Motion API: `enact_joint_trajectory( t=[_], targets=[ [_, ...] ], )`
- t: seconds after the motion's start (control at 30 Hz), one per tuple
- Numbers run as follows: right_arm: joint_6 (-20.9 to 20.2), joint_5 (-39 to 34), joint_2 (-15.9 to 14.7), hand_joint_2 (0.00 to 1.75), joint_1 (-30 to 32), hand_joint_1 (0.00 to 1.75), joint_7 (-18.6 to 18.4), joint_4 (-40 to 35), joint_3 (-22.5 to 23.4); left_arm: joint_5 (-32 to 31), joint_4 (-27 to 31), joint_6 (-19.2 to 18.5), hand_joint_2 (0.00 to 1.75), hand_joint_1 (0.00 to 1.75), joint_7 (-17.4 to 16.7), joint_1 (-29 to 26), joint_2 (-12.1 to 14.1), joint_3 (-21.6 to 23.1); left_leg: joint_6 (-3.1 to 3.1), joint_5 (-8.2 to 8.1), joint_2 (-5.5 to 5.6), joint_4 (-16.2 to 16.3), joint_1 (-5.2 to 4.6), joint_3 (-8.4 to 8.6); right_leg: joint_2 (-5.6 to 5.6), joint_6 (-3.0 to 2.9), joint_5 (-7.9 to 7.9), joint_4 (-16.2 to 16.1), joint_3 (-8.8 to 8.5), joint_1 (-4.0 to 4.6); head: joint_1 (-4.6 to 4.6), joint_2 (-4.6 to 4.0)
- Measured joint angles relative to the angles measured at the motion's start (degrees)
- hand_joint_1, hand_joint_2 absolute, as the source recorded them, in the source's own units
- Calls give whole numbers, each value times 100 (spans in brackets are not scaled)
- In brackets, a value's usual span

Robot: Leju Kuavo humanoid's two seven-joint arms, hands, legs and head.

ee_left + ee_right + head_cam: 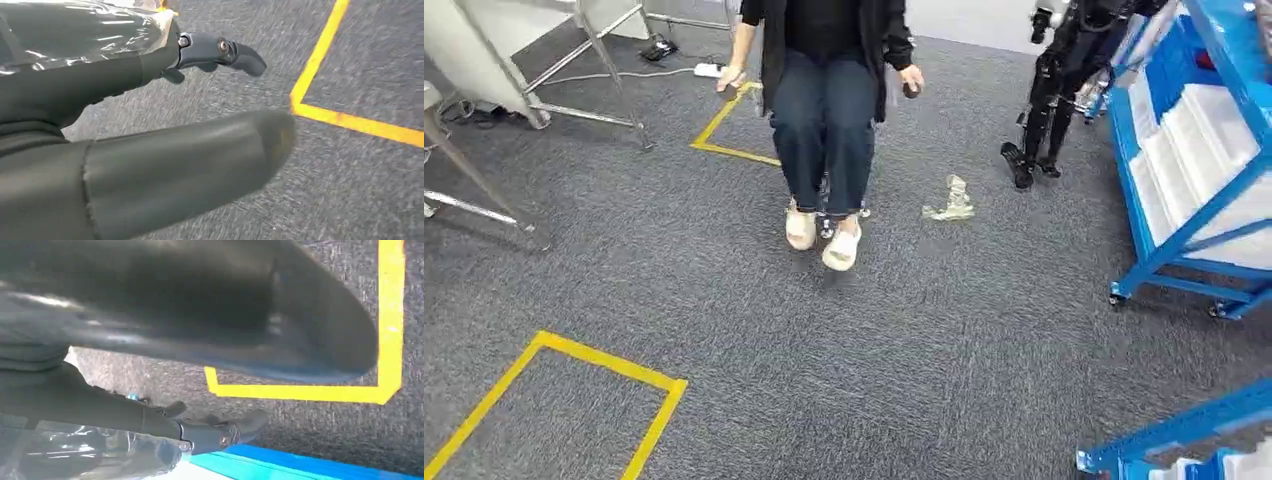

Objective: Take the parts from the cabinet and place them on the table.

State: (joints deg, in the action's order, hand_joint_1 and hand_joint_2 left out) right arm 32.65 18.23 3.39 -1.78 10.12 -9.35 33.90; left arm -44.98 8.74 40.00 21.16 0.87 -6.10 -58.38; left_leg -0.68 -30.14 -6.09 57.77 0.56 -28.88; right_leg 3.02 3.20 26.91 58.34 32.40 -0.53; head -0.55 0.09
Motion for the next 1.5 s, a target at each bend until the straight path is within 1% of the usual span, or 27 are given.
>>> enact_joint_trajectory(
  t=[0.07,0.1,0.17,0.23,0.3,0.37,0.4,0.43,0.5,0.57,0.6,0.63,0.67,0.77,0.83,0.9,0.93,0.97,1.07,1.1,1.17,1.27,1.33,1.4,1.43,1.47,1.5],
  targets=[
    [-8,24,0,0,20,0,33,0,-2,7,0,17,0,0,26,26,-9,0,75,-3,-98,-48,20,60,-107,-89,-12,-27,24,20,-13,-2],
    [-22,28,0,0,26,0,70,-2,-2,7,2,22,0,0,26,27,-9,-2,122,-75,104,35,60,56,-171,-147,-43,-66,-29,-113,7,-2],
    [-26,30,2,0,7,0,124,-2,0,2,0,26,0,0,7,1,-18,-2,112,-517,505,659,59,-226,-250,-251,-59,-66,-19,-81,44,0],
    [-39,39,22,0,-14,0,181,-2,-2,4,0,26,0,0,-55,-21,-20,-4,116,-924,615,1621,57,-705,-395,-258,-57,-61,-5,-39,46,0],
    [-70,46,31,0,-10,0,245,-2,-2,-4,0,26,0,0,-68,-33,-17,-4,104,-774,624,1707,59,-805,-533,-258,-57,-57,-17,-20,44,0],
    [-68,44,33,0,-13,0,258,-2,-2,-18,0,24,0,0,-68,-33,-15,-2,79,-248,662,944,67,-477,-680,-252,-56,-47,-47,-21,44,0],
    [-53,41,35,0,-15,0,254,-2,-2,-44,0,24,0,0,-66,-33,-13,-4,72,14,840,432,87,-248,-753,-248,-54,-34,-49,-21,48,-2],
    [-26,31,35,0,-19,0,214,-2,-2,-70,0,24,0,0,-61,-38,-7,-2,58,47,1208,178,117,-161,-806,-237,-49,-3,-12,-4,42,-2],
    [7,28,31,0,-36,0,98,0,-2,-87,0,24,0,0,-39,-37,-2,2,47,27,1104,122,77,-165,-925,-151,-65,21,91,18,24,-2],
    [33,31,26,0,3,0,-24,0,-2,-85,2,17,0,0,4,-36,11,0,-52,54,968,98,33,-156,-1072,-67,-107,-11,160,-18,28,-2],
    [44,35,13,0,15,0,-52,0,-2,-85,2,11,0,0,28,-27,11,0,-126,109,880,34,82,-140,-977,-58,-89,58,168,-6,24,0],
    [59,37,18,0,29,0,-81,2,-2,-85,2,9,0,0,50,-27,20,0,-156,112,818,11,59,-128,-650,-81,21,233,257,-4,15,0],
    [77,39,28,0,16,0,-131,4,-2,-70,4,2,0,0,61,-37,35,0,-185,113,726,11,51,-128,-489,-115,220,601,455,-6,-20,0],
    [138,63,72,0,4,0,-190,7,-2,-39,4,-11,0,0,-51,-57,88,-7,-192,103,443,15,23,-143,-373,-98,650,1800,1042,-37,-31,0],
    [175,92,131,0,30,0,-133,7,-7,-7,4,-4,0,0,-292,-54,133,-13,-169,87,307,15,25,-135,-345,11,499,1494,860,-64,-35,0],
    [186,131,166,0,0,0,-37,7,-15,0,4,13,0,0,-457,-56,160,-31,-122,56,181,18,36,-97,-136,126,153,393,234,-95,-33,0],
    [179,153,201,0,-31,0,30,7,-22,-2,9,20,0,0,-546,-56,186,-35,-87,36,126,21,13,-63,161,102,78,40,41,-92,-39,0],
    [170,177,227,0,-62,0,105,4,-35,-4,28,24,0,0,-650,-71,190,-44,-23,-11,84,27,-15,-40,186,69,32,22,-4,-24,-31,-2],
    [98,256,260,0,-84,0,280,4,-68,-35,181,26,0,0,-865,-62,130,-105,62,-13,-61,-38,9,54,-2,-62,35,45,76,27,4,0],
    [96,256,265,0,-95,0,293,2,-72,-42,223,26,0,0,-879,-63,120,-127,117,-49,-110,-38,13,74,-77,-132,4,-2,-30,-41,2,-2],
    [92,267,267,0,-96,0,326,0,-94,-120,288,26,0,0,-892,-80,64,-175,133,-402,413,455,66,-101,-178,-227,-25,-25,-24,-100,64,-2],
    [74,400,295,0,-128,0,367,2,-183,-279,491,26,0,0,-1003,-147,-55,-343,143,-951,617,1754,65,-773,-393,-272,-18,-24,-16,-42,63,-2],
    [72,459,302,0,-136,0,354,2,-223,-391,644,26,0,0,-1064,-182,-151,-496,134,-686,625,1644,67,-812,-549,-271,-17,-21,-39,-33,61,0],
    [72,540,308,0,-157,0,312,2,-287,-529,807,26,0,0,-1159,-192,-269,-656,118,-110,703,773,92,-458,-706,-268,-15,-17,-74,-35,61,-2],
    [72,595,321,0,-164,0,271,2,-339,-623,910,26,0,0,-1231,-197,-338,-741,116,90,949,345,127,-284,-763,-263,-14,-11,-58,-35,66,-2],
    [72,667,323,0,-197,0,218,2,-380,-766,1026,26,0,0,-1316,-208,-431,-875,112,89,1161,95,127,-258,-826,-219,12,66,-20,42,74,-2],
    [72,732,334,0,-204,0,159,2,-420,-875,1122,28,0,0,-1364,-212,-527,-984,98,90,1061,131,113,-276,-883,-190,2,28,-2,22,61,-2]
  ],
)
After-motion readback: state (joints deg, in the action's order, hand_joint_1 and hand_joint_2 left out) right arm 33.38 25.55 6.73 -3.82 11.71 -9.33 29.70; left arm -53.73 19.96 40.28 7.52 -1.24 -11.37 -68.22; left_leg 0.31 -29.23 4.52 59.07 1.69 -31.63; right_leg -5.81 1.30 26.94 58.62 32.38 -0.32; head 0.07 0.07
